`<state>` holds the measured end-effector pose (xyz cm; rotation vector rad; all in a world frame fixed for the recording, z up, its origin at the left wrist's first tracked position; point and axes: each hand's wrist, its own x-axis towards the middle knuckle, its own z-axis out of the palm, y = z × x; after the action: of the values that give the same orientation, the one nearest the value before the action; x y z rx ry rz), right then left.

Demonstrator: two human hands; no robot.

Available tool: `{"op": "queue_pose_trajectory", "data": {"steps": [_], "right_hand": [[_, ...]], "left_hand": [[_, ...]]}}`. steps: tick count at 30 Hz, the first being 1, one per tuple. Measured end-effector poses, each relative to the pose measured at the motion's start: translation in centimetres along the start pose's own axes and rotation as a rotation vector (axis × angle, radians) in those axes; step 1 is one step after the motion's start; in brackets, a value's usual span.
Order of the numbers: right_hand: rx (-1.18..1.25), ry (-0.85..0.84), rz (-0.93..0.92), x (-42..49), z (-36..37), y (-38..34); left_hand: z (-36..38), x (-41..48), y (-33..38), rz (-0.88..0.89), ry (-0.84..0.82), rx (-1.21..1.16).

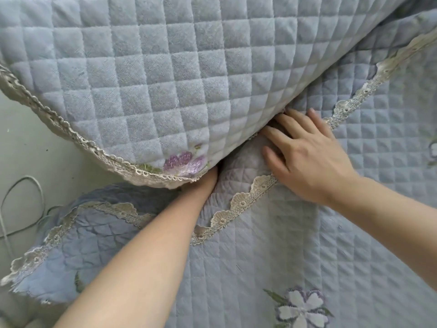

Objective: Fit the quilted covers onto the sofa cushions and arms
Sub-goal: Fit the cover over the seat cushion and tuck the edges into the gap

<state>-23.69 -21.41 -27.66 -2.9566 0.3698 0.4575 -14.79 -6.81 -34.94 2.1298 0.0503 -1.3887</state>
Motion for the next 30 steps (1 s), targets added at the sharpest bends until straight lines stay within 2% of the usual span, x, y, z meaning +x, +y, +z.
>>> {"op": "queue_pose_trajectory", "data": {"steps": [3,6,8,9,10,11,13,15,16,17,19,21,23,25,27,28,30], "right_hand": [[0.081,-0.019,0.035,0.7,0.2,0.0],[0.294,-0.003,0.052,1.6,-0.1,0.7],[0.764,0.052,0.175,1.6,-1.1,1.3],[1.027,0.120,0.273,1.4,-1.7,1.4],[1.191,0.224,0.384,1.1,-2.1,1.6],[1.181,0.332,0.470,0.6,-2.3,1.9],[0.854,0.446,0.515,-0.9,-2.0,3.4],[0.567,0.377,0.474,-2.3,-1.2,6.0],[0.468,0.309,0.506,-2.9,-1.0,8.3],[0.390,0.238,0.552,-3.2,-0.8,10.4],[0.266,0.117,0.588,-3.5,-0.5,14.9],[0.218,0.038,0.514,-3.5,-0.2,17.8],[0.217,0.032,0.451,-3.5,0.2,18.2],[0.245,0.067,0.449,-3.4,0.4,17.8],[0.310,0.130,0.473,-3.0,-0.5,18.3],[0.388,0.199,0.477,-2.6,-1.6,19.0],[0.516,0.442,0.472,-1.3,-4.3,20.7]], "left_hand": [[-0.1,-1.2,0.6,-0.011,-0.054,0.038],[-0.7,-1.8,0.6,-0.149,-0.012,-0.027],[-0.9,-2.0,0.4,-0.179,0.066,-0.030],[-0.9,-2.6,0.1,-0.122,0.056,0.001],[-0.8,-3.3,-0.3,-0.044,0.073,0.042],[-0.2,-4.6,-0.7,0.062,0.142,0.099],[1.8,-7.4,-0.1,0.409,0.273,0.352],[4.3,-8.0,2.2,0.779,0.312,0.586],[5.6,-7.2,4.4,0.876,0.285,0.686],[6.6,-6.3,6.5,0.887,0.276,0.776],[8.0,-4.2,10.6,0.748,0.342,0.901],[9.1,-2.7,13.4,0.631,0.462,0.989],[9.8,-2.4,14.6,0.583,0.488,1.023],[9.7,-2.2,14.9,0.573,0.466,1.015],[9.1,-1.8,15.7,0.535,0.367,0.913],[8.5,-1.6,16.5,0.496,0.289,0.838],[7.4,-0.9,18.1,0.424,0.129,0.725]]}}
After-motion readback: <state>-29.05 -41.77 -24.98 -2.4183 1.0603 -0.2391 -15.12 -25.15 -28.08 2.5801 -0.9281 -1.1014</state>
